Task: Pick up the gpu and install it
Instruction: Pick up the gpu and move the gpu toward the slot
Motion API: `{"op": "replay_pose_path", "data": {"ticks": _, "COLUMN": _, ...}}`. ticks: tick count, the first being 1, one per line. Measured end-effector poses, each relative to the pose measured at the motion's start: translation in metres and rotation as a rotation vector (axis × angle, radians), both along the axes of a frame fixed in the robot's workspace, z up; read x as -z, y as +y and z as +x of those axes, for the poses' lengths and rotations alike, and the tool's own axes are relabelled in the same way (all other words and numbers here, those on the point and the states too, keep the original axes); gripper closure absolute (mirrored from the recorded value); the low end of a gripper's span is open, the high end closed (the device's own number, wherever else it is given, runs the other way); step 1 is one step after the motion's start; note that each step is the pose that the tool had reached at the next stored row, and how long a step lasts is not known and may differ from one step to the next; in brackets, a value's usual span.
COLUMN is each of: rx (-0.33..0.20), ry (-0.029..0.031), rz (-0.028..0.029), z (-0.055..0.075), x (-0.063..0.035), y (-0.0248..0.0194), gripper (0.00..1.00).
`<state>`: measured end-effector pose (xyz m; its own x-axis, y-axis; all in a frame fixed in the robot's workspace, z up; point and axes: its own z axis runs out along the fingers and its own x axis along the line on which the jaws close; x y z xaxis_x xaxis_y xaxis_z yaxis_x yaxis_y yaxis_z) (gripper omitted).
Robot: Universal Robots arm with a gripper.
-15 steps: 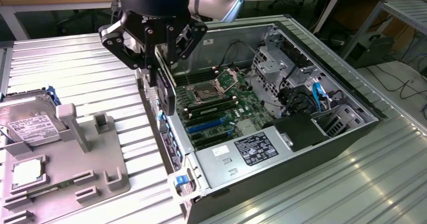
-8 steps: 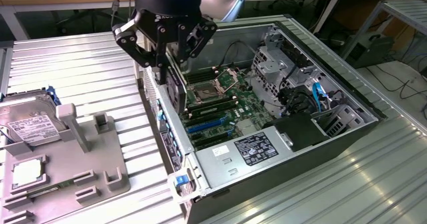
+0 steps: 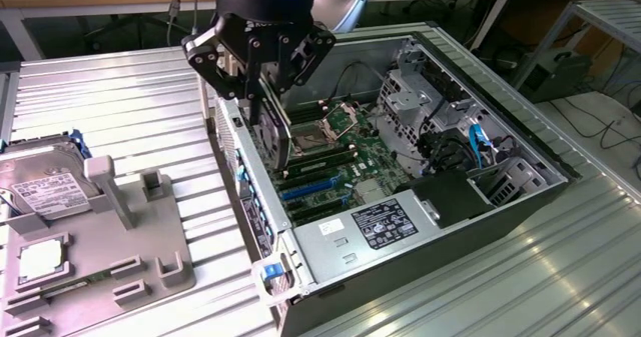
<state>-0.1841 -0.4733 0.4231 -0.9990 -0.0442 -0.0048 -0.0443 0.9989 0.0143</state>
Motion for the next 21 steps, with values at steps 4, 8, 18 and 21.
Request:
{"op": "replay_pose_path", "data": {"ticks": 4, "rx": 0.0, "ry": -0.0001, "rz": 0.0, "z": 0.006, "x": 0.0, "y": 0.0, "gripper": 0.72}}
{"op": "replay_pose_path", "data": {"ticks": 8, "rx": 0.0, "ry": 0.0, "rz": 0.0, "z": 0.013, "x": 0.0, "y": 0.0, "gripper": 0.72}}
{"op": "replay_pose_path", "data": {"ticks": 18, "rx": 0.0, "ry": 0.0, "rz": 0.0, "z": 0.026, "x": 0.0, "y": 0.0, "gripper": 0.72}}
{"op": "replay_pose_path", "data": {"ticks": 21, "rx": 0.0, "ry": 0.0, "rz": 0.0, "z": 0.031, "x": 0.0, "y": 0.0, "gripper": 0.72}}
